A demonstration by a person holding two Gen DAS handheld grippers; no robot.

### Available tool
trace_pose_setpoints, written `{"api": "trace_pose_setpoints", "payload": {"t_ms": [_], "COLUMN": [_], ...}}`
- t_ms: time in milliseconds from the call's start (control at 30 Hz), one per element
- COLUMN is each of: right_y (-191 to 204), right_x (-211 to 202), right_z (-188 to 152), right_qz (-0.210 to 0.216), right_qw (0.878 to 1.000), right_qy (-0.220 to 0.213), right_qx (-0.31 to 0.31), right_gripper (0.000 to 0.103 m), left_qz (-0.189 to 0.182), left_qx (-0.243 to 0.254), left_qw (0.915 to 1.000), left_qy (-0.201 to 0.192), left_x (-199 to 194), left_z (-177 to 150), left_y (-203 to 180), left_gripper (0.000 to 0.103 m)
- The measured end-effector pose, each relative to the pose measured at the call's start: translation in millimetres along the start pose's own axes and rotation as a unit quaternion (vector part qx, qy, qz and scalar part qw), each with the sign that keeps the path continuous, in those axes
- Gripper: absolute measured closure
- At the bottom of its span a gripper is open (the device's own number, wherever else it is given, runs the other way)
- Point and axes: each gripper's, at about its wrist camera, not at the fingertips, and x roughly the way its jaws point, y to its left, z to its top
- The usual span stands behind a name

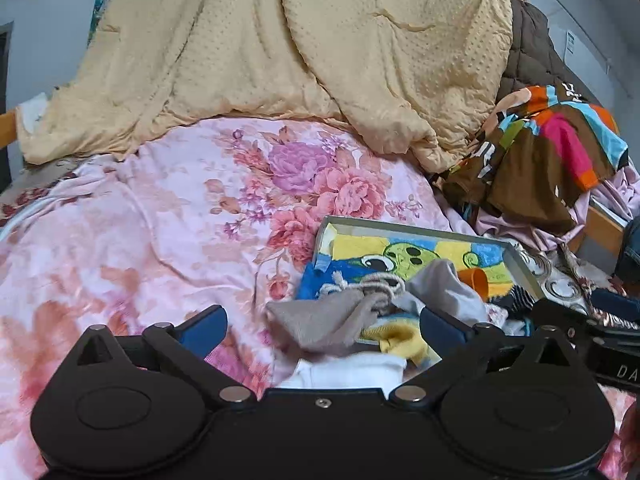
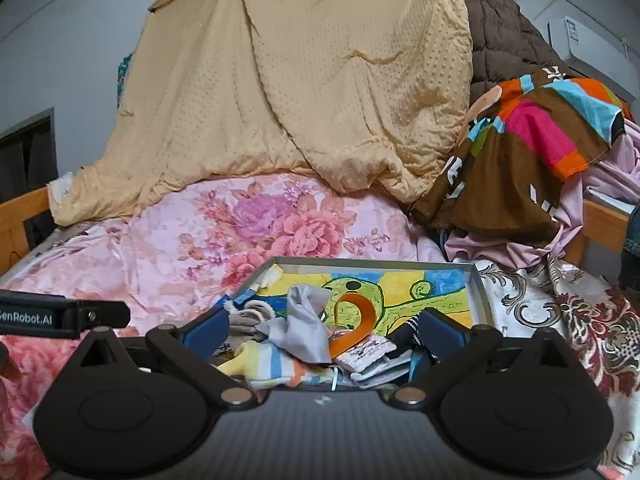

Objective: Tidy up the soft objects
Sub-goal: 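Move both open tools back over the pile toward the white whale-print bib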

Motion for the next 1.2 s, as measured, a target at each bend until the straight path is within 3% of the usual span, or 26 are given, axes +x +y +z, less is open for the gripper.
{"api": "trace_pose_setpoints", "payload": {"t_ms": [667, 967, 1200], "right_y": [0, -2, 2], "right_x": [-112, -143, -155], "right_z": [-13, -29, -32], "right_qz": [0.043, 0.056, 0.063], "right_qw": [0.998, 0.998, 0.998], "right_qy": [-0.032, -0.018, -0.016], "right_qx": [0.018, 0.023, 0.014], "right_gripper": [0.0, 0.0, 0.0], "left_qz": [0.042, 0.049, 0.053], "left_qx": [0.017, 0.011, 0.01], "left_qw": [0.9983, 0.9977, 0.9985], "left_qy": [-0.036, -0.044, -0.007], "left_x": [-140, -174, -171], "left_z": [-51, -65, -81], "left_y": [-18, -26, -27], "left_gripper": [0.001, 0.001, 0.001]}}
